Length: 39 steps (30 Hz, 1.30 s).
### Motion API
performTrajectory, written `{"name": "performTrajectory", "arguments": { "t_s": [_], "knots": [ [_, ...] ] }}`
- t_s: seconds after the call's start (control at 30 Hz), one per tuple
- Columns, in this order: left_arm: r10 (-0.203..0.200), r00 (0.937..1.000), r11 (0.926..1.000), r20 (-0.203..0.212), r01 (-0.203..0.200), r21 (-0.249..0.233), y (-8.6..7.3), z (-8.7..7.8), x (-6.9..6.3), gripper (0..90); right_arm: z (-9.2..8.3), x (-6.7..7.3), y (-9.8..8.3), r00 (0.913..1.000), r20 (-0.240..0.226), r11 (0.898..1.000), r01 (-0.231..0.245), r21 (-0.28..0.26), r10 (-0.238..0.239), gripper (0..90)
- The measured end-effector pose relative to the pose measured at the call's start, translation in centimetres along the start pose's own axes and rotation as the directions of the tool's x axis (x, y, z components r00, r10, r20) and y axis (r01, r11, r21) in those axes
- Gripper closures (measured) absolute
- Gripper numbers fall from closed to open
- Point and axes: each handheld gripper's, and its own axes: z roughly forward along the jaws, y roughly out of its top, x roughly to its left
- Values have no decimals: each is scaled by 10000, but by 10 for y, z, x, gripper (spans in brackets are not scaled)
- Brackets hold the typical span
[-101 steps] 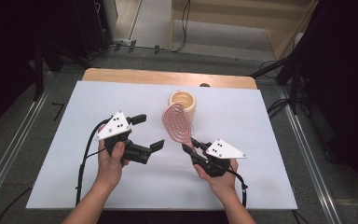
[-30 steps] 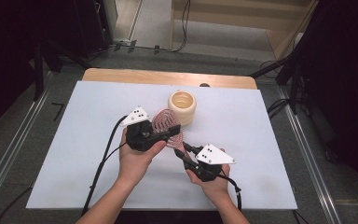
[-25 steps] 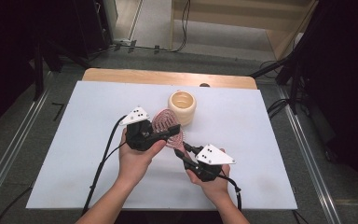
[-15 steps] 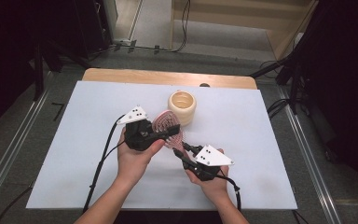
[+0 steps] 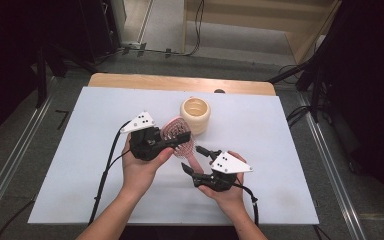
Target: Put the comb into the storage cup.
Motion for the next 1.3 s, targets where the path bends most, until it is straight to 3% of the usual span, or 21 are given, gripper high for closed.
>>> {"name": "performTrajectory", "arguments": {
  "t_s": [0.17, 0.37, 0.8, 1.3],
  "knots": [
    [29, 10000, 10000, -1, -29, -23, 2, -2, 3, 632, -5, -3, 2, 9982, -459, 9992, -380, -109, 374, 0],
    [137, 9999, 9999, -68, -138, -57, 4, -4, 5, 632, -8, -8, -1, 9964, -449, 9974, -720, -104, 715, 0],
    [304, 9993, 9995, -222, -306, -75, 12, -9, 9, 633, -22, -20, -9, 9972, -355, 9977, -658, -191, 651, 0],
    [407, 9985, 9990, -357, -413, -179, 23, -17, 15, 633, -44, -39, -21, 9957, 321, 9959, -862, -278, 871, 0]
  ]
}}
